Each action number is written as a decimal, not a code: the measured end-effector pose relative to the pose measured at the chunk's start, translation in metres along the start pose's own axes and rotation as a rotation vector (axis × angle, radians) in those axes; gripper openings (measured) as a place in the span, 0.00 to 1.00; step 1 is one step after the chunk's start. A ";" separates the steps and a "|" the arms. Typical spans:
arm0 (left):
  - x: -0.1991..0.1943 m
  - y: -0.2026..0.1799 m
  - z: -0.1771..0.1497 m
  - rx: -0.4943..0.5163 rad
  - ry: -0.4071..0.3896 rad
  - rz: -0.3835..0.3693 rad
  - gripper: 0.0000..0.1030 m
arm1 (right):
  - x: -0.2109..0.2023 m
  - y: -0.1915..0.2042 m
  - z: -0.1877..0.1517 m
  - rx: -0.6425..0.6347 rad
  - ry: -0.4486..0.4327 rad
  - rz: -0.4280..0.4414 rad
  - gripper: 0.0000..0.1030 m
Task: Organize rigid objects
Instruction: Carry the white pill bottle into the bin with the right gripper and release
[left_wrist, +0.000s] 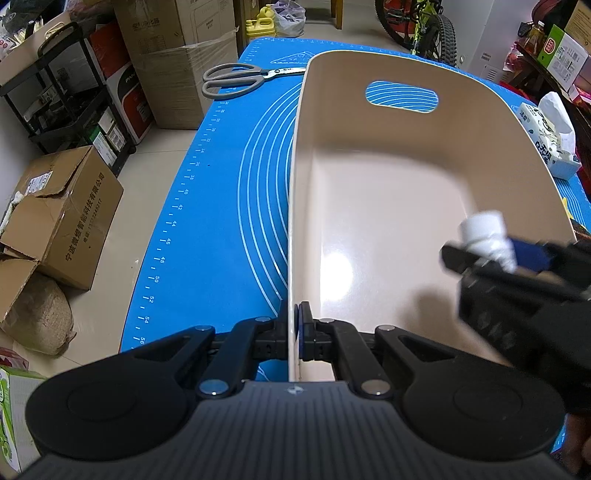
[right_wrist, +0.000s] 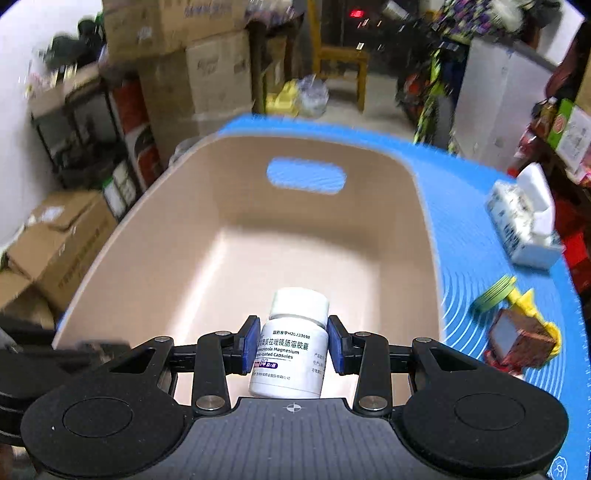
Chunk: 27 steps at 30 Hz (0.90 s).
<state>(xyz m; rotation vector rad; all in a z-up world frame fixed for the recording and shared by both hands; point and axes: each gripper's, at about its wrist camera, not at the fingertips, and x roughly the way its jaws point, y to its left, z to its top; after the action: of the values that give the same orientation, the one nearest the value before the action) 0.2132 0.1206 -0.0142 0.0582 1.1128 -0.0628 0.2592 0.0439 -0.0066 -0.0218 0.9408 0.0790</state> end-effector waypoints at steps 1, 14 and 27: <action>0.000 0.000 0.000 0.002 0.000 0.000 0.05 | 0.004 0.001 -0.001 0.000 0.026 0.012 0.44; 0.000 0.000 0.001 -0.002 0.003 -0.003 0.05 | -0.012 -0.015 0.003 0.047 0.005 0.042 0.50; 0.000 0.001 0.001 -0.002 0.005 -0.003 0.05 | -0.085 -0.079 0.021 0.081 -0.169 -0.051 0.75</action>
<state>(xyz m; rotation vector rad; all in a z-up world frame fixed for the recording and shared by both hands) 0.2142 0.1213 -0.0138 0.0546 1.1180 -0.0640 0.2322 -0.0388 0.0729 0.0354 0.7734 -0.0051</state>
